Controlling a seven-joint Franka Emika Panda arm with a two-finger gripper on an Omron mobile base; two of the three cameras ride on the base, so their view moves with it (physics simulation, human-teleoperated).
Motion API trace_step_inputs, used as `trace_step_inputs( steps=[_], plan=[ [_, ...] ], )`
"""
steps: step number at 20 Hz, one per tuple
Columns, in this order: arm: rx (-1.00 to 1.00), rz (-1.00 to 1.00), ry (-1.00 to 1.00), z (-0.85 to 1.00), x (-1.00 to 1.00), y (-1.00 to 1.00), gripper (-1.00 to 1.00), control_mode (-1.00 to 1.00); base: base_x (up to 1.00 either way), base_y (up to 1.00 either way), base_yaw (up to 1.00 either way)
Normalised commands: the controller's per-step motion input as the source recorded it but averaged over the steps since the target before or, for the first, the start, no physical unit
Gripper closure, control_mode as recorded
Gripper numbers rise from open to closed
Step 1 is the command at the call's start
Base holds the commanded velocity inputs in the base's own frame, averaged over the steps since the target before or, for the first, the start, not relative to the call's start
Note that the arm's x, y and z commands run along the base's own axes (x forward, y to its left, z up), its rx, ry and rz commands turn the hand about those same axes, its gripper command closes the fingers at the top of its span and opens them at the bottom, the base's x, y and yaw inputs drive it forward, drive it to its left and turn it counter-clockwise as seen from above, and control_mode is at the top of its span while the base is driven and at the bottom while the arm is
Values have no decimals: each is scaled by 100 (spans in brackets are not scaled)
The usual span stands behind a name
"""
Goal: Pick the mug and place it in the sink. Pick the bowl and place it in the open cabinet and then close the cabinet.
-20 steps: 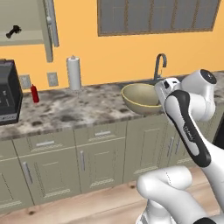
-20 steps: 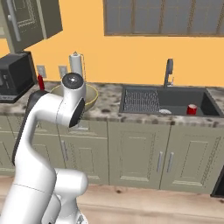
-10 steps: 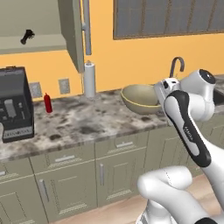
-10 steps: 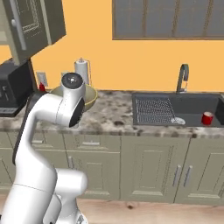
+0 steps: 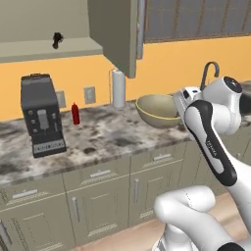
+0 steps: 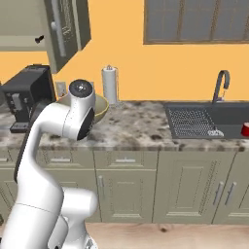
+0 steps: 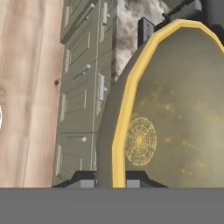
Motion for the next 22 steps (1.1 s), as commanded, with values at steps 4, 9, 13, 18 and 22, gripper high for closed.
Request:
trace_step_inputs(
  steps=[4, 9, 13, 18, 22],
  plan=[
    [0, 0, 0, 0, 0, 0, 100, 100, -10, 67, -11],
    [0, 0, 0, 0, 0, 0, 100, 100, -10, 66, -9],
    [0, 0, 0, 0, 0, 0, 100, 100, 13, 61, -6],
    [0, 0, 0, 0, 0, 0, 100, 100, 31, 58, -3],
    [0, 0, 0, 0, 0, 0, 100, 100, 47, 55, -1]
  ],
)
